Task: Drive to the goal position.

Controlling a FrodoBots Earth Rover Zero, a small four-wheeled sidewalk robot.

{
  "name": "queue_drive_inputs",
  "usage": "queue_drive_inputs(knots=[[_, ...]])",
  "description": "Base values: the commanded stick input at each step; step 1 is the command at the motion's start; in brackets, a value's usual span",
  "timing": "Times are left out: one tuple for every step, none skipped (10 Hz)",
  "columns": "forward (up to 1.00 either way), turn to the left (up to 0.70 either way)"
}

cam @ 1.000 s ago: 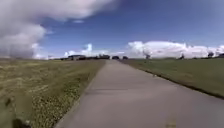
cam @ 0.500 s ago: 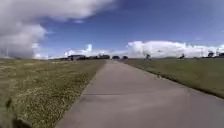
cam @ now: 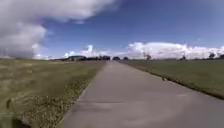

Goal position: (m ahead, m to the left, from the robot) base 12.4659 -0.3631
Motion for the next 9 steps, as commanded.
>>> queue_drive_inputs(knots=[[0.70, 0.00], [0.70, 0.00], [0.70, 0.00], [0.70, 0.00], [0.70, 0.00], [0.70, 0.00], [0.70, 0.00], [0.70, 0.00], [0.70, 0.00]])
